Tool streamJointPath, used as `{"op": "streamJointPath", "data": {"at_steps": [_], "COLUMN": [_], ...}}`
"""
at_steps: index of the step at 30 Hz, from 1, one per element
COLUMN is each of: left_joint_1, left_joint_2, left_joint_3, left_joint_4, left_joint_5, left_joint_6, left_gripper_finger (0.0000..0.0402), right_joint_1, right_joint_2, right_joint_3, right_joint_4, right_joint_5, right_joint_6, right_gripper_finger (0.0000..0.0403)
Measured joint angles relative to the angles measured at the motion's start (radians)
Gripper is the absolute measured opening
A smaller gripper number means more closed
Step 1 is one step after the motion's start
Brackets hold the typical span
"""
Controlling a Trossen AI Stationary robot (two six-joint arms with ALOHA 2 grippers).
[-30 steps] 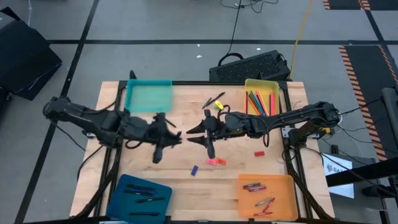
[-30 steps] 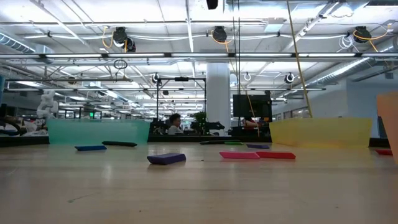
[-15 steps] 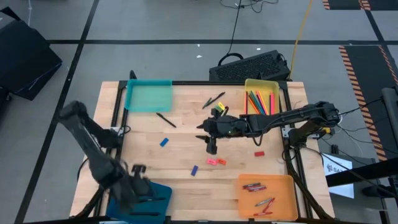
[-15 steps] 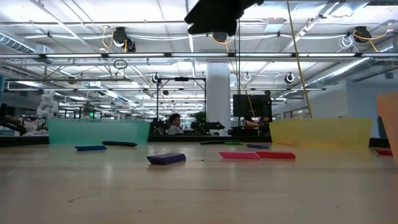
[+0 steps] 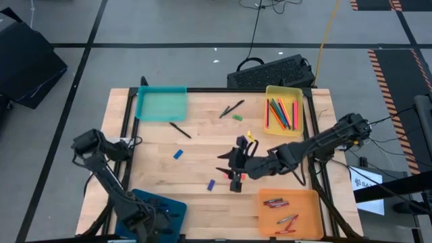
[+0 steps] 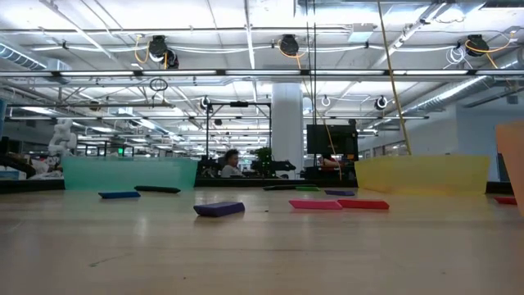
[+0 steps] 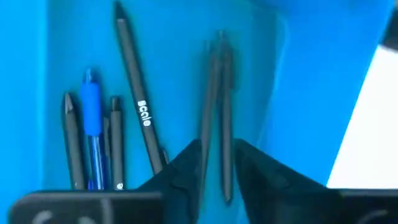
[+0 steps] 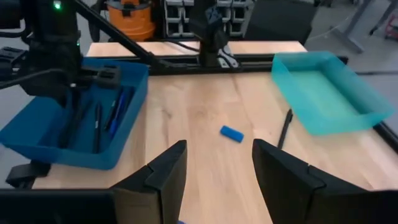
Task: Sort crayons/erasers/pens/pencils in bins
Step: Put the black pen into the blue bin
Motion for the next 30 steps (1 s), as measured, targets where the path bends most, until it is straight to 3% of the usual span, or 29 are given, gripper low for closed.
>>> {"op": "streamJointPath", "data": {"at_steps": [4,8,13,21,27,30], "left_joint_1": [0.025,0.081,0.215,0.47,0.679,0.758], "left_joint_2": [-0.033,-0.092,-0.189,-0.159,-0.147,-0.147], "left_joint_3": [0.0,0.0,0.067,0.321,0.316,0.289], "left_joint_4": [-0.031,-0.042,-0.054,-0.183,-0.215,-0.213], "left_joint_5": [-0.001,0.068,0.106,-0.212,-0.524,-0.612], "left_joint_6": [-0.123,-0.134,-0.196,-0.196,-0.393,-0.477], "left_gripper_finger": [0.0146,0.019,0.0206,0.0182,0.0173,0.0173], "right_joint_1": [0.013,0.015,0.022,0.01,-0.021,-0.029], "right_joint_2": [0.0,-0.003,-0.009,-0.114,-0.3,-0.38], "right_joint_3": [0.0,0.0,0.0,0.0,0.0,0.0], "right_joint_4": [-0.032,-0.022,-0.003,-0.054,-0.203,-0.283], "right_joint_5": [0.023,0.022,0.02,0.069,0.078,0.078], "right_joint_6": [0.073,0.098,0.022,-0.108,-0.085,-0.053], "right_gripper_finger": [0.0181,0.0186,0.0187,0.0187,0.0187,0.0187]}}
